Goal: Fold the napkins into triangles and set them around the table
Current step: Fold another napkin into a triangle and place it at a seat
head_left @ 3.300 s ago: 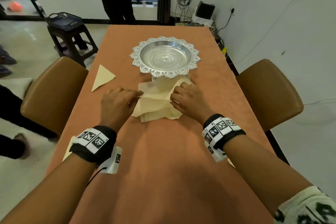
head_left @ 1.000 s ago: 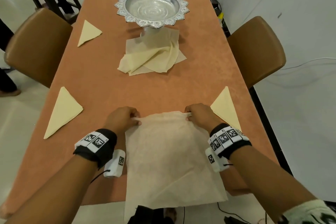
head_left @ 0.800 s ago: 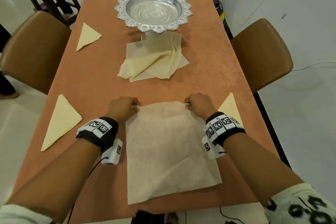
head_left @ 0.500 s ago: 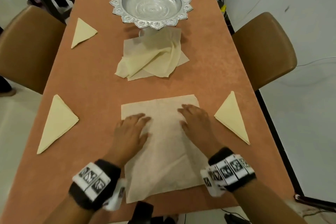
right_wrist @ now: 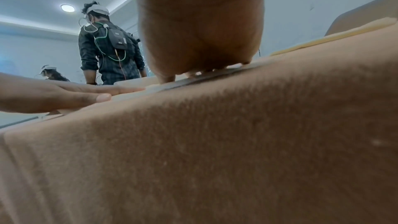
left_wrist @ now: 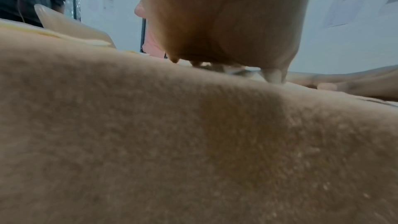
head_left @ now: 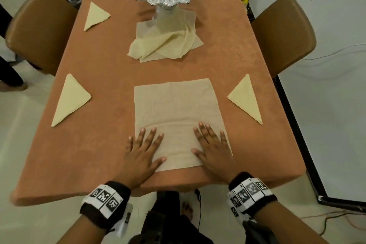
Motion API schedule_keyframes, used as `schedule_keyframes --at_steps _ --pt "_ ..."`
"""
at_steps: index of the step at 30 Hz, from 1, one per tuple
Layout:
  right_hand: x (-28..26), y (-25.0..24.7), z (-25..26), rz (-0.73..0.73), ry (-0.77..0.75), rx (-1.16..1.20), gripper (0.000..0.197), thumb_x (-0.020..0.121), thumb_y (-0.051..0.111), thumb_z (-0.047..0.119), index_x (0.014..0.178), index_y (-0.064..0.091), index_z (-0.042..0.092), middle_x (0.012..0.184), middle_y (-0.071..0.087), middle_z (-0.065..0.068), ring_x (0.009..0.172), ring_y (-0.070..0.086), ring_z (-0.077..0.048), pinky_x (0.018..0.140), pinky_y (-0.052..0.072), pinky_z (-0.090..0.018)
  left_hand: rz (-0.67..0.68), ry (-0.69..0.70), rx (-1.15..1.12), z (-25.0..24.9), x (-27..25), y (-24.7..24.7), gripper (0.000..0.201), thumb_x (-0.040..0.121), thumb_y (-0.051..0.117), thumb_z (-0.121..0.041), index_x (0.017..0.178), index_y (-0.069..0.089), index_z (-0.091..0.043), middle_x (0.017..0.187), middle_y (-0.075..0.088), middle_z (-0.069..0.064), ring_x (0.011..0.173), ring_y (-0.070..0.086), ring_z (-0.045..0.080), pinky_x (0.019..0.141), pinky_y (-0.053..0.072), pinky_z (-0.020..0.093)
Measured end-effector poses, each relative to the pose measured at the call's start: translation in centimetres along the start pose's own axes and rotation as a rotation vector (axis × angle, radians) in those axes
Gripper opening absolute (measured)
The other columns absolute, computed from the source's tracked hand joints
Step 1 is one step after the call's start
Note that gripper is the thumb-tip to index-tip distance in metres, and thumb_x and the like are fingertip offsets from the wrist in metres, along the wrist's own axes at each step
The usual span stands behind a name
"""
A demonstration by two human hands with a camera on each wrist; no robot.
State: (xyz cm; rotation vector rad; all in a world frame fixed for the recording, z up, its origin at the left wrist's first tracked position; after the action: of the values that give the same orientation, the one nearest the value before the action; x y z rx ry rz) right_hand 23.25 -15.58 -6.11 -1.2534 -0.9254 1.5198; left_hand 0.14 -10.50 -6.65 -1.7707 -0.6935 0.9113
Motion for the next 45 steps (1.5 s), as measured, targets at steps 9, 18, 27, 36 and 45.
schedule_keyframes --at_steps 9,18,27,36,45 --pt "-5.6 1.1 -1.2 -0.085 -0.025 0.006 0.069 0.091 0.021 0.057 0.15 0.022 0.022 0.158 0.015 0.003 0.144 0.012 -0.012 0.112 0.006 -0.045 -0.037 0.081 0.048 -1.7 -5.5 1.5 0.062 0.097 0.017 -0.06 0.142 0.041 -0.024 0.148 0.042 0.003 0.135 0.041 0.022 0.11 0.022 0.046" --pt "-8.0 -0.6 -3.5 -0.447 -0.072 -0.026 0.032 0.09 0.043 0.033 0.105 0.068 0.019 0.111 0.068 0.001 0.098 0.063 -0.021 0.087 0.035 -0.035 -0.401 0.071 0.094 -1.0 -8.3 -0.8 0.058 0.101 0.019 -0.051 0.096 0.072 -0.027 0.119 0.067 -0.004 0.108 0.061 0.022 0.104 0.026 0.052" --pt "-8.2 -1.4 -2.8 -0.509 -0.179 -0.115 0.014 0.088 0.049 0.023 0.088 0.063 0.021 0.085 0.065 0.005 0.079 0.058 -0.019 0.079 0.033 -0.032 -0.553 0.17 0.135 -0.6 -8.2 -1.1 0.032 0.093 0.044 -0.037 0.085 0.072 -0.023 0.093 0.071 -0.008 0.091 0.066 0.02 0.107 0.024 0.052" --pt "-9.8 -3.4 -1.4 -0.513 -0.069 0.129 0.036 0.097 0.037 0.039 0.114 0.062 0.019 0.113 0.066 0.004 0.105 0.059 -0.017 0.093 0.035 -0.034 -0.421 0.038 -0.185 -1.2 -9.4 -3.4 0.052 0.095 0.029 -0.059 0.113 0.065 -0.026 0.119 0.065 -0.009 0.112 0.056 0.012 0.114 0.015 0.055" --pt "8.1 -6.1 4.4 -0.167 0.083 0.169 0.055 0.1 0.037 0.032 0.149 0.022 0.014 0.158 0.014 -0.005 0.146 0.011 -0.02 0.117 0.011 -0.045 -0.163 -0.224 -0.172 -4.2 8.7 -6.3 0.052 0.101 0.03 -0.034 0.15 0.022 -0.018 0.16 0.016 0.004 0.146 0.014 0.022 0.117 0.01 0.051"
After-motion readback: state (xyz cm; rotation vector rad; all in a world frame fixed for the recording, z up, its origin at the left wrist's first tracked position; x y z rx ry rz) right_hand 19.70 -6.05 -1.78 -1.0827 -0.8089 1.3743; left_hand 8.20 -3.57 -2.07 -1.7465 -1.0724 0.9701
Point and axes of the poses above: each hand's wrist, its own x-axis towards the middle knuckle, its own y-axis out of the palm, z = x × y, the point moved 5 cm from there along x, towards the middle knuckle
